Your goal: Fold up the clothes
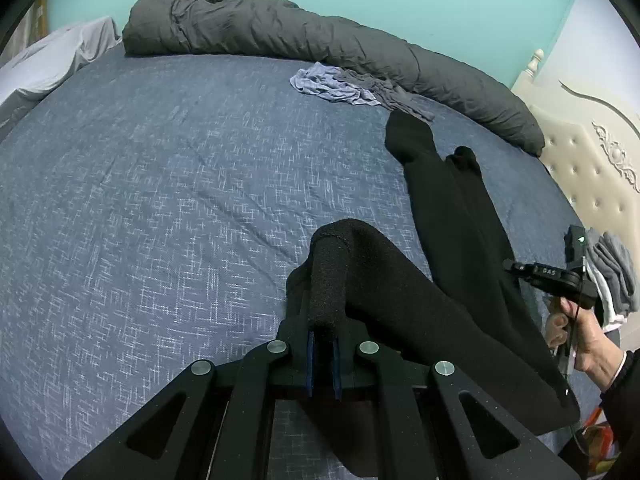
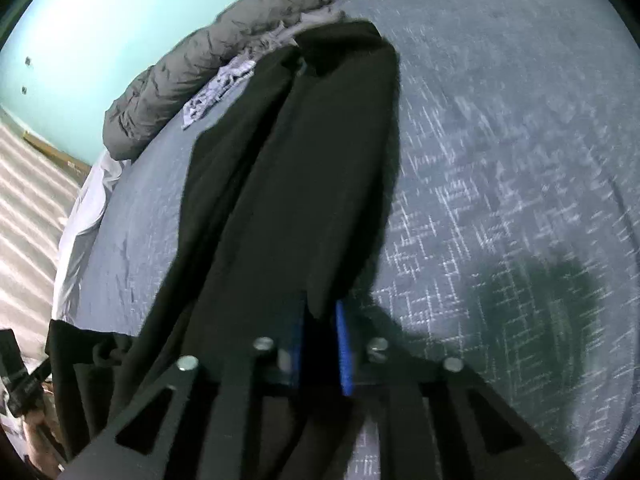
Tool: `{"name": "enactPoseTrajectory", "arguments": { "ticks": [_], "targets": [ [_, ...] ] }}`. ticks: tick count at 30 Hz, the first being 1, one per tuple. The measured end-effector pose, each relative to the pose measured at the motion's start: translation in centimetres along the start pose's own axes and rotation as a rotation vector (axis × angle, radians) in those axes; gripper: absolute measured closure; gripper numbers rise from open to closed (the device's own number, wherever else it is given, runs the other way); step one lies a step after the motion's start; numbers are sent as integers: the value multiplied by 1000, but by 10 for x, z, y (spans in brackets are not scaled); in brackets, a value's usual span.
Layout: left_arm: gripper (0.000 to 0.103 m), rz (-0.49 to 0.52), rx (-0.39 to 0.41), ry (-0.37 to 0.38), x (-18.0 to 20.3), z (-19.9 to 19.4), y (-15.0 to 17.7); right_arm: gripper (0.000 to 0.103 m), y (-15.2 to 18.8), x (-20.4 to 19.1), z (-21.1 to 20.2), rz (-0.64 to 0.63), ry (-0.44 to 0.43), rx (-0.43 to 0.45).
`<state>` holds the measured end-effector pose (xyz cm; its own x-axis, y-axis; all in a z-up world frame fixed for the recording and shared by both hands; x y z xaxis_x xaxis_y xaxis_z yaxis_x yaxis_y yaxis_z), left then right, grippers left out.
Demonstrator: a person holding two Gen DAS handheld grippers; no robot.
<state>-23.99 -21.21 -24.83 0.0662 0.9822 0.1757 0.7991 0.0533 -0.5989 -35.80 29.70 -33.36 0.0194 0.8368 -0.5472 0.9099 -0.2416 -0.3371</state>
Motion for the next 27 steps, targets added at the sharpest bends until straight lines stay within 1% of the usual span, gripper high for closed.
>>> {"name": "enactPoseTrajectory", "arguments": {
  "ticks": [3,5,11,16,19,25,27],
  "targets": [
    [97,-11,12,-3,-1,-10,-4,94,-5,-8,-28,-36,-11,53],
    [97,-19,25,-7,-1,-21,-7,94,-9,-13,-58,-58,-22,99],
    [98,-14,82,-30,10,-68,-22,95,-20,-7,-173,-99,-25,253],
    [98,-6,139,-55,16,-116,-38,95,-14,-2,-249,-126,18,321],
    [98,-9,179,-73,16,-147,-50,95,-8,-2,-283,-125,15,351],
    [98,-1,272,-118,9,-218,-91,95,5,-6,-344,-123,-27,388],
    [98,-8,263,-136,3,-226,-100,95,11,-9,-355,-135,-44,375]
  ]
}}
Point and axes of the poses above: each gripper's, at about its wrist camera, not at the fingertips, and z roughly the way its jaws point, x to its right, y to its underside, the point moved 3 cm from there along z, roughly the way its jaws point, and after that the axes turned 9 degrees about z, right-handed, at the moved point
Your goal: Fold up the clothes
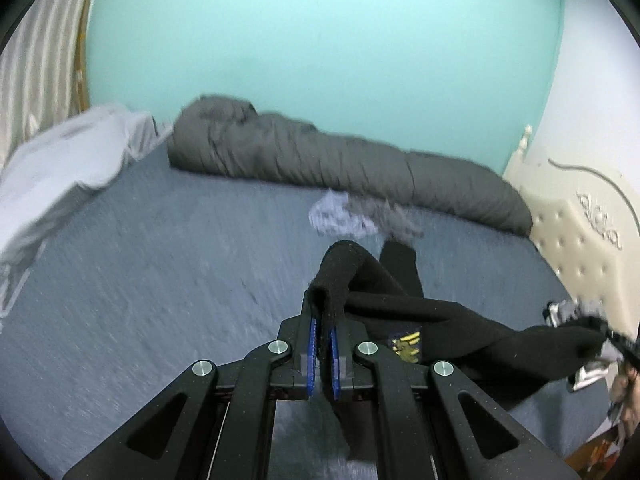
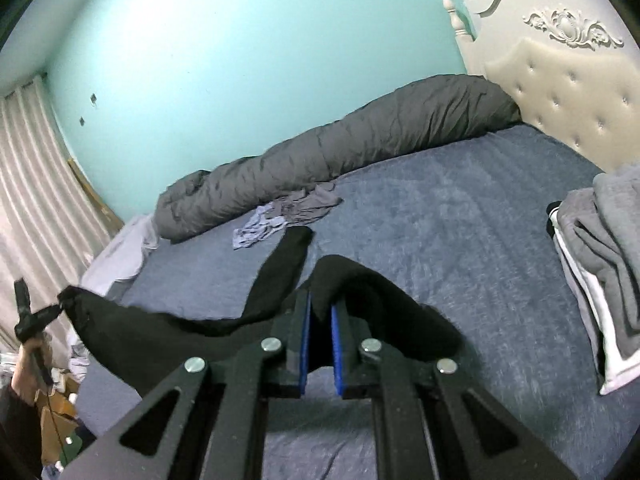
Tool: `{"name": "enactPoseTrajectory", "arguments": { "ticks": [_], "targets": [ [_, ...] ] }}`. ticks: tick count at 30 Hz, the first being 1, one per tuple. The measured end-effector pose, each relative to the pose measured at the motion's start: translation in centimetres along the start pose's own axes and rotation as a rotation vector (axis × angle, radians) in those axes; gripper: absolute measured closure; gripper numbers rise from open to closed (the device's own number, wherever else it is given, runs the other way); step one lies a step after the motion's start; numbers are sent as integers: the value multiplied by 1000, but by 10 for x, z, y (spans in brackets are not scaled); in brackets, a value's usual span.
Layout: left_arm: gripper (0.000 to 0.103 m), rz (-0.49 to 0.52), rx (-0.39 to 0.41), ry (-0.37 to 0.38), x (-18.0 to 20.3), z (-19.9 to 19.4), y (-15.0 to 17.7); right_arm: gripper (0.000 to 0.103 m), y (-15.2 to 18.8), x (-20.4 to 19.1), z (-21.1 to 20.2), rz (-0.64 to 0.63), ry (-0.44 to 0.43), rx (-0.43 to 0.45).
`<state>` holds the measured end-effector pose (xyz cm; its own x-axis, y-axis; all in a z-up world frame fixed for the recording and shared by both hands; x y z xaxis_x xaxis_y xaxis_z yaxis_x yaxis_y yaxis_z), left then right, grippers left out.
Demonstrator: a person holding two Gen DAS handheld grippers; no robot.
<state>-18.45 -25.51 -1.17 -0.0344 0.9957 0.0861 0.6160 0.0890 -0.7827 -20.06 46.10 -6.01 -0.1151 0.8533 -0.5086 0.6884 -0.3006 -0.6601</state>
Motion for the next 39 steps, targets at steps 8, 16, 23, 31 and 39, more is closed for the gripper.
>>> {"name": "enactPoseTrajectory", "arguments": {
  "ticks": [8,16,23,31,39],
  "targets": [
    [98,5,-143,-107,-27,31,11,94,97,-10,50,-10,-25,-250],
    [92,-55,-351,-155,-58,108,118,78,209,-5,128,-8,51,-513],
    [47,-157,-333,-192,-90,103,131,52,163,3,101,-35,98,-398],
    [35,-154,-227,-190,-86,91,109,51,122,35,94,66,114,-294],
    [35,-94,-226,-58,-17,142,129,51,127,38,147,133,99,-358]
  ]
}}
Point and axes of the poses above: each gripper's, at about its wrist camera, not at the fingertips, and z roughly the way its jaws point, x to its right, y to its underside, the point moved 3 cm from there along z, roughly the way its jaws point, and after that the axes turned 9 degrees about z, right-handed, at the moved point
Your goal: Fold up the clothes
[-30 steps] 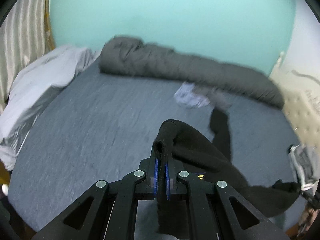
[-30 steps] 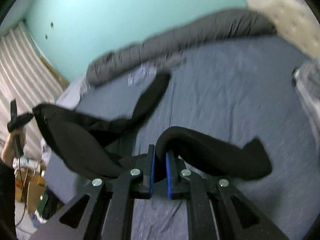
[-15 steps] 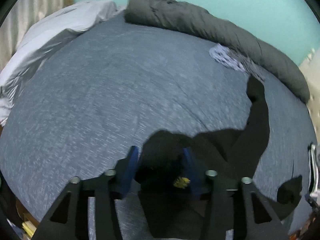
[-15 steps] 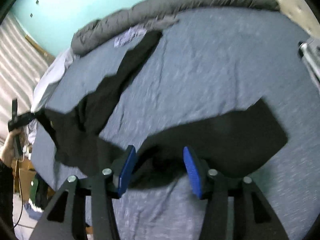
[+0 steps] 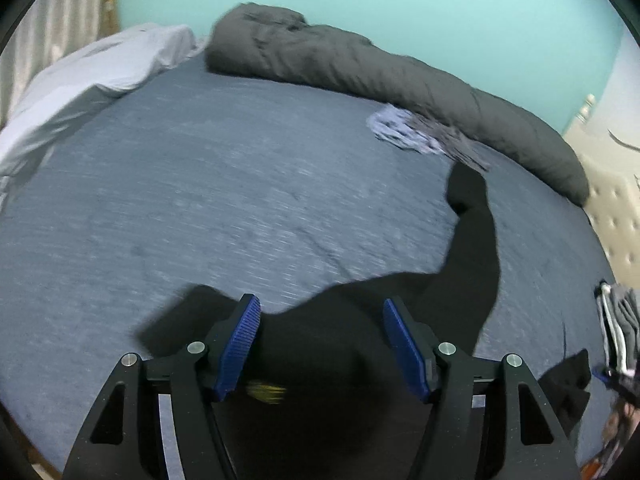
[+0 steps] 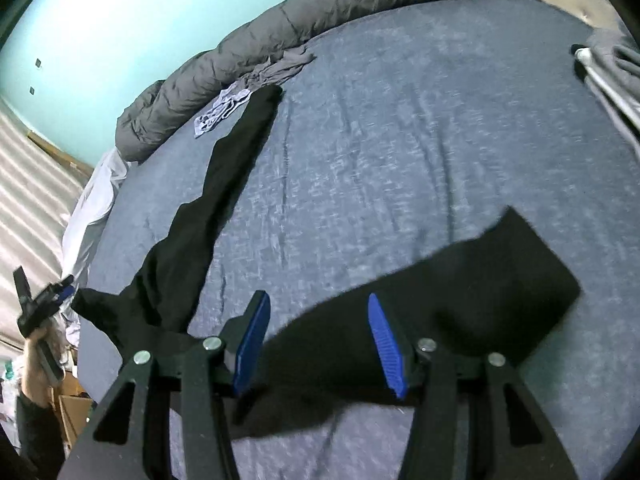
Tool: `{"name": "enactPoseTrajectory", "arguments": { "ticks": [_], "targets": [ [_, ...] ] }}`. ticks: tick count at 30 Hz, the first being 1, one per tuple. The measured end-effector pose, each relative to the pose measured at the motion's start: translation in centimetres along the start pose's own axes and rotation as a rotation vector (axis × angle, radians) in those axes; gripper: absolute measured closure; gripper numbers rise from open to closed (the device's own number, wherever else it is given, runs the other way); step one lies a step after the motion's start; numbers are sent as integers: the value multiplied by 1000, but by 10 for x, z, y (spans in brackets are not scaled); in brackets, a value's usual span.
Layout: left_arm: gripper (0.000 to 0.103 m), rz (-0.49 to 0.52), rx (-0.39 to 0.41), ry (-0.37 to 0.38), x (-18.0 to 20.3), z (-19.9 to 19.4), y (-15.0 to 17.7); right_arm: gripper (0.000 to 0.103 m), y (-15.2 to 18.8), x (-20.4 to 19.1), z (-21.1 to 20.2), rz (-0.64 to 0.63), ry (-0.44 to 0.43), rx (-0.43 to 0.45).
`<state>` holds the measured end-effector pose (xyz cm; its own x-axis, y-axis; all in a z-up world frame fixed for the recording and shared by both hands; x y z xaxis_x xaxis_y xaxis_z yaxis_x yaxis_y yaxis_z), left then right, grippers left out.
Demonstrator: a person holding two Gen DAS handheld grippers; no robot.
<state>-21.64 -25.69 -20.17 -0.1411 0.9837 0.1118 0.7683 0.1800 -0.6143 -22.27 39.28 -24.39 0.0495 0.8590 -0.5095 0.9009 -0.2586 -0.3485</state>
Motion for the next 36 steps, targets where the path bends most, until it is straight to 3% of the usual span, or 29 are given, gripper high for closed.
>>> {"name": "enactPoseTrajectory", "arguments": {
  "ticks": [7,14,22,36],
  "targets": [
    [35,19,-21,64,47,59,18,46,-42,-31,45,-25,-23,-14],
    [34,-4,2,92,61,91,38,44,-79,-66,98,-91,-7,-69],
    [34,25,21,89,62,107,54,44,-118,-106,152,-155,14,-70],
    [34,99,24,36,67,122,71,44,-164,-141,258,-130,26,-66]
  ]
}}
Point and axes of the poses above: each gripper's, at about its wrist camera, not at the fingertips, and z roughly the way its jaws point, x to its right, y to its underside, the point moved 3 cm from there along z, roughly the way its jaws point, and after that the axes turned 9 degrees about z, right-handed, at the moved point
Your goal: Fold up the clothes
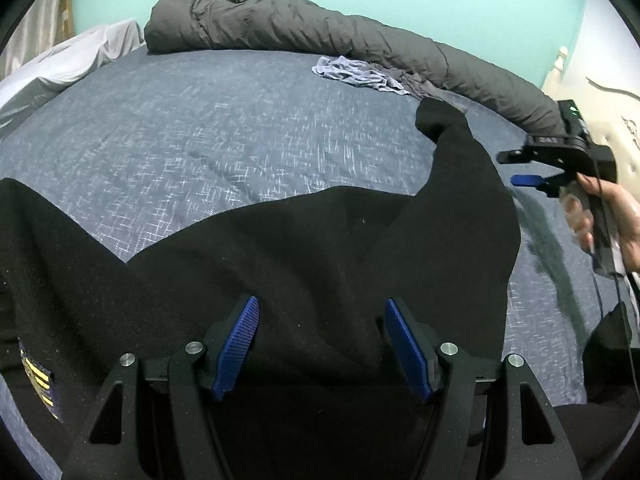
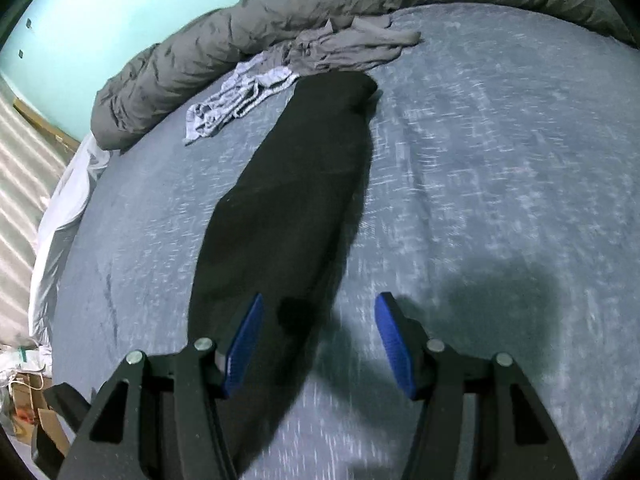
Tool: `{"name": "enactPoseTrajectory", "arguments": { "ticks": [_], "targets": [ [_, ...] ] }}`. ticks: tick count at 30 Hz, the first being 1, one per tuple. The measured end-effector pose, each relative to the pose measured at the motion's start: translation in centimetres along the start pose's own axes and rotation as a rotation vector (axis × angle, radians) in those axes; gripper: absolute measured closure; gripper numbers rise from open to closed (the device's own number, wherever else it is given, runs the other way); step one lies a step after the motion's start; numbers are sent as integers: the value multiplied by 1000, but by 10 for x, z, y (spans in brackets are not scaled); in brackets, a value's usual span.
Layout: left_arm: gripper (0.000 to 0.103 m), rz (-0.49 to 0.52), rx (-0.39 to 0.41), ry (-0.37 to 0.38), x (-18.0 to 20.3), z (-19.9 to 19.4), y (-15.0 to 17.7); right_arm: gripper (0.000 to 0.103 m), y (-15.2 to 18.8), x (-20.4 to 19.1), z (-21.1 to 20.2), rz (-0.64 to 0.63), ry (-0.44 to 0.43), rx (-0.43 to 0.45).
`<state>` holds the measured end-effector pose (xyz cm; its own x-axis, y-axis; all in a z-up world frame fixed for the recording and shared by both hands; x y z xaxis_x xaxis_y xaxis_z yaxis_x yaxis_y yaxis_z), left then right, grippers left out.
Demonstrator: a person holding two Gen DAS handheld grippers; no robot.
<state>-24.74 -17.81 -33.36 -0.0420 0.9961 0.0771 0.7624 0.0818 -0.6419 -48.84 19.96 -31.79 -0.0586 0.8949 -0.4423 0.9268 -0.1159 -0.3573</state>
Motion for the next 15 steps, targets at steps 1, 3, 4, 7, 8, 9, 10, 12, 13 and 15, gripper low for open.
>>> {"name": "enactPoseTrajectory", "arguments": {
  "ticks": [1,3,4,7,8,9,10,12,13,15],
  "targets": [
    [34,-1,-1,0,0,1,1,44,-2,-2,5,-5,2,2],
    [33,-6,-1,0,-1,1,2,44,-6,-6,14,-11,2,6],
    [33,-6,1,1,0,1,2,44,-8,-8,19,-6,-7,9],
    [33,-3,1,-6,2,3,2,47,-11,-13,28,10,-42,27],
    [33,-3,2,-7,2,3,2,62,-11,-15,30,10,-47,31],
    [33,-2,3,-7,2,3,2,82,-10,-18,32,4,-46,36],
    [33,-1,5,-7,2,3,2,88,-10,-21,31,-16,-34,43],
    [33,2,11,-6,1,4,3,97,-9,-27,27,-53,-13,61],
    [33,2,11,-6,1,5,3,98,-9,-29,17,-62,-15,82],
    [33,2,15,-10,1,4,3,98,-11,-30,-8,-77,-17,131]
  ]
}}
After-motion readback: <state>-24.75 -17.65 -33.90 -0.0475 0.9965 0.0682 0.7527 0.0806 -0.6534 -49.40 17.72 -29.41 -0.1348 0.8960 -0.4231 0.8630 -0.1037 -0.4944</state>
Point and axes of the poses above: each gripper's, at about its wrist camera, not at the fingertips, and z roughly the way its jaws point, x to its right, y to its underside, the point moved 3 cm from there along z, roughly the way its jaws point, and after that the axes turned 9 degrees about z, right-handed, at the moved point
